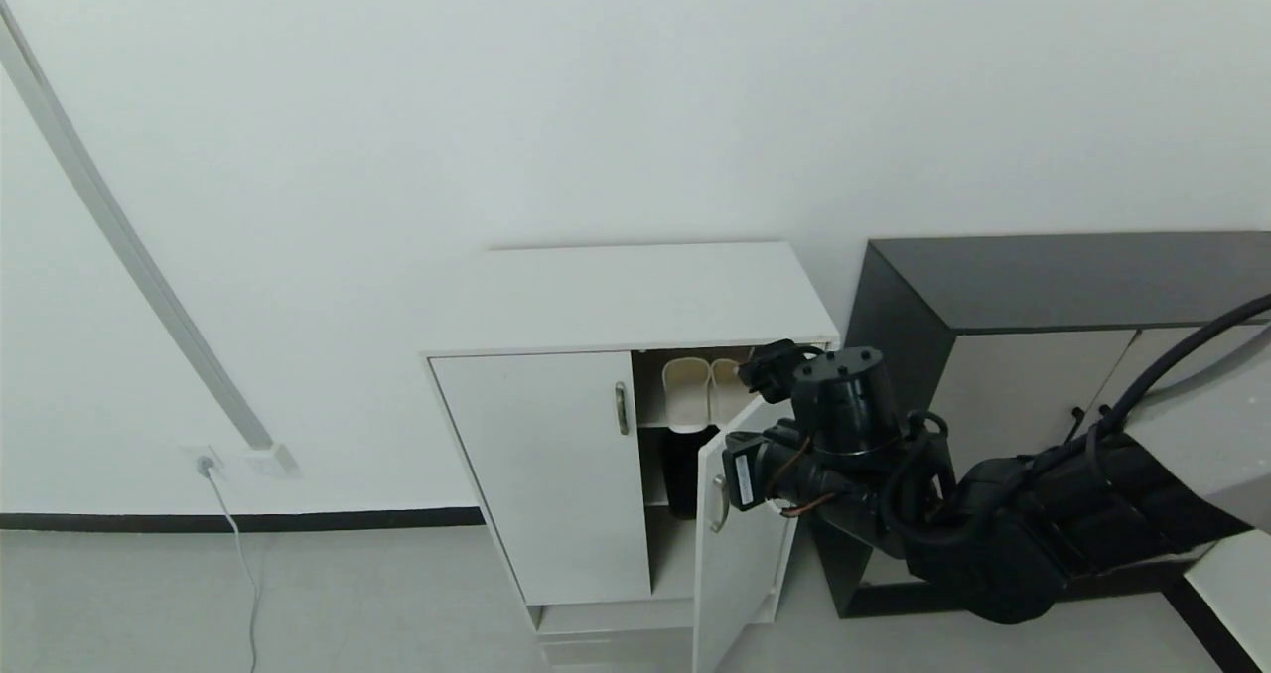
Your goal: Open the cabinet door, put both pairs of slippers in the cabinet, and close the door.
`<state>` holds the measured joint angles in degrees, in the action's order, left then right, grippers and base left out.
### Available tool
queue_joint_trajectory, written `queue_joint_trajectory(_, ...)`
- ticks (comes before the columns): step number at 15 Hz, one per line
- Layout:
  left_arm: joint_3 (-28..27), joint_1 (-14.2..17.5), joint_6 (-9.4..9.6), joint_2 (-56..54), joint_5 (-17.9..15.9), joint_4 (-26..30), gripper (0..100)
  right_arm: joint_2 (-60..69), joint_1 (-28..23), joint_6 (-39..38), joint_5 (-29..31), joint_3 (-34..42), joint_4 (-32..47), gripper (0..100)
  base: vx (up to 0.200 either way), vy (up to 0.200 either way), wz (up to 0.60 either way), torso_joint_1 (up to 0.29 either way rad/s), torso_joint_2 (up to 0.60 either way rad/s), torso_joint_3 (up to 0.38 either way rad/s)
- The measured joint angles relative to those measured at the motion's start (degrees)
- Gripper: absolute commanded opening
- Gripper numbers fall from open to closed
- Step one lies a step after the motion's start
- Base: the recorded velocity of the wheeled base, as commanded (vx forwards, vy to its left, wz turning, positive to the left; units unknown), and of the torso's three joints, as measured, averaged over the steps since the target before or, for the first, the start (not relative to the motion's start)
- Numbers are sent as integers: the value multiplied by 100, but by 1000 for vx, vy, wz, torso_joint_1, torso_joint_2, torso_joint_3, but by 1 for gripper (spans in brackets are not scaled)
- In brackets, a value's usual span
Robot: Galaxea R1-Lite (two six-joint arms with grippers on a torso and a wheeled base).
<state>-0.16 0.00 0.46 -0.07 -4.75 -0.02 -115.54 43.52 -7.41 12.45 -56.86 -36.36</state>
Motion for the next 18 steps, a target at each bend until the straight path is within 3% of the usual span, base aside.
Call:
queue_joint_trajectory(5, -2, 0, 13, 0, 0, -2, 0, 347, -2, 52, -44, 1075, -447, 0, 200, 0, 0, -3, 1, 3)
queue_joint_trajectory(7, -2, 0, 9, 0, 0, -2, 0, 315, 0, 50, -44, 1268, -567, 0, 0, 0, 0, 0, 0, 0)
queue_joint_trajectory(18, 2, 0, 7, 0, 0, 0, 0, -1045, -411, 41, -187, 584, -1296, 0, 0, 0, 0, 0, 0, 0)
